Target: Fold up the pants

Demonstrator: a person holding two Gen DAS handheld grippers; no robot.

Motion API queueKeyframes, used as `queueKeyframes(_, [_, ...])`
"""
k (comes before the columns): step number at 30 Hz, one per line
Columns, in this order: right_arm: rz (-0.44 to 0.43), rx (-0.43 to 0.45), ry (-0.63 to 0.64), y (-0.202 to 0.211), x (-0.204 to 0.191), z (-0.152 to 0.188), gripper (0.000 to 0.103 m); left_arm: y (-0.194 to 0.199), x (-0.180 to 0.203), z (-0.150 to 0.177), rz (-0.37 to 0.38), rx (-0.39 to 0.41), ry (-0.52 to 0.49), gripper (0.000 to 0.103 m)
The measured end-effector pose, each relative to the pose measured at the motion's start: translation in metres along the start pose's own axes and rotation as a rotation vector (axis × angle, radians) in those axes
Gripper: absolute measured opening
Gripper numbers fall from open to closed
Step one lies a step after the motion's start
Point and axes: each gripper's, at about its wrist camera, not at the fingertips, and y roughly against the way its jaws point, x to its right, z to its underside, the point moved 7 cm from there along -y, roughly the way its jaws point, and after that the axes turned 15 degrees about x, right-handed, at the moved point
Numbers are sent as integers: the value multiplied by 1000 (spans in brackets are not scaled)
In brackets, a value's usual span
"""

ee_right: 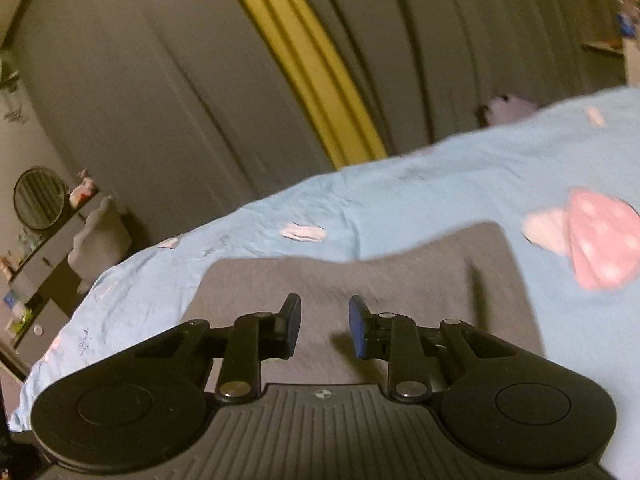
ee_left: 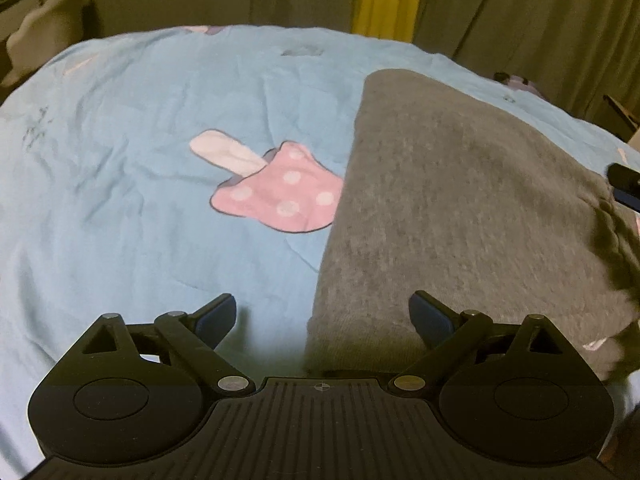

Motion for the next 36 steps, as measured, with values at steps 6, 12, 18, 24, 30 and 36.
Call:
queueKeyframes(6, [65, -76, 94, -21, 26, 28, 0, -5, -11, 0, -25, -18, 48, 98])
queueKeyframes(12, [-24, -64, -2, 55, 15, 24, 8, -4, -14, -3, -18, 6, 71, 97])
queueKeyframes(18, [8, -111, -130, 75, 30, 40, 10, -4, -17, -2, -5, -13, 87, 97])
queueKeyframes(24, [11, -94, -370, 105, 49, 44, 68, 17, 1, 10, 150, -78, 24, 97])
queueKeyframes(30, [-4, -88, -407, 115, 57, 48, 79, 20, 41, 24, 71, -45, -307, 96])
queueKeyframes(36, [-9, -117, -333, 113, 46, 55, 80, 2, 43, 24, 26, -61, -284, 89])
